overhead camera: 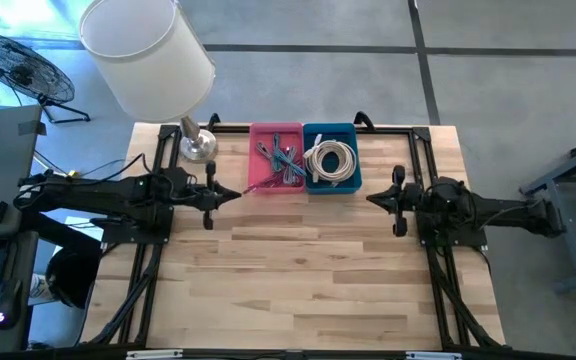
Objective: Pick & Place USB Port
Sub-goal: Return to Home Position
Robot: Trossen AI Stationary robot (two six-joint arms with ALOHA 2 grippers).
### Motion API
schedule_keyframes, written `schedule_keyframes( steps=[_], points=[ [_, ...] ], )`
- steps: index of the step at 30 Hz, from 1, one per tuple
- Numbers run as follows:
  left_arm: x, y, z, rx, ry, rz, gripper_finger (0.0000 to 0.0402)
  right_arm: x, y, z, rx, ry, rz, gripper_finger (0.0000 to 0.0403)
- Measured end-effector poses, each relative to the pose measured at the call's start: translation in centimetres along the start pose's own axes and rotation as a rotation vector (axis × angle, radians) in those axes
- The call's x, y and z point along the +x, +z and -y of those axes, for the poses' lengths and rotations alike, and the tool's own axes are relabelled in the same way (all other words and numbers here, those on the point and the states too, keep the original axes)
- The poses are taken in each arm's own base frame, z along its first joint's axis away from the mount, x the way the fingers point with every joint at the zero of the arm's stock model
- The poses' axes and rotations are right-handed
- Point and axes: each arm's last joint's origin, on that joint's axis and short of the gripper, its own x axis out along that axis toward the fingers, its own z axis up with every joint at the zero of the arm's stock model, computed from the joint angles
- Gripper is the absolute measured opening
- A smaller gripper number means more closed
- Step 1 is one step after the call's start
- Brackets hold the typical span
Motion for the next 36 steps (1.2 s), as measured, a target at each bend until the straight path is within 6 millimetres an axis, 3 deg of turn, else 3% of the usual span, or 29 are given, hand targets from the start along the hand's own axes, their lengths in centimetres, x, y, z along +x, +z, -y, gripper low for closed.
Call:
schedule_keyframes(
  steps=[17, 23, 36],
  points=[
    [-0.4, -0.2, 0.2, 0.022, -0.022, -0.023, 0.0, 0.0, -0.7, 0.0, 0.005, 0.007, -0.059, 0.0],
    [-0.4, -0.2, 0.2, 0.022, -0.028, -0.019, 0.0, 0.1, -2.5, -0.3, 0.018, 0.022, -0.027, 0.0],
    [-0.4, -0.2, 0.3, -0.002, -0.05, -0.004, 0.0, 0.1, -2.5, -0.3, -0.005, 0.019, -0.024, 0.0]
  ],
)
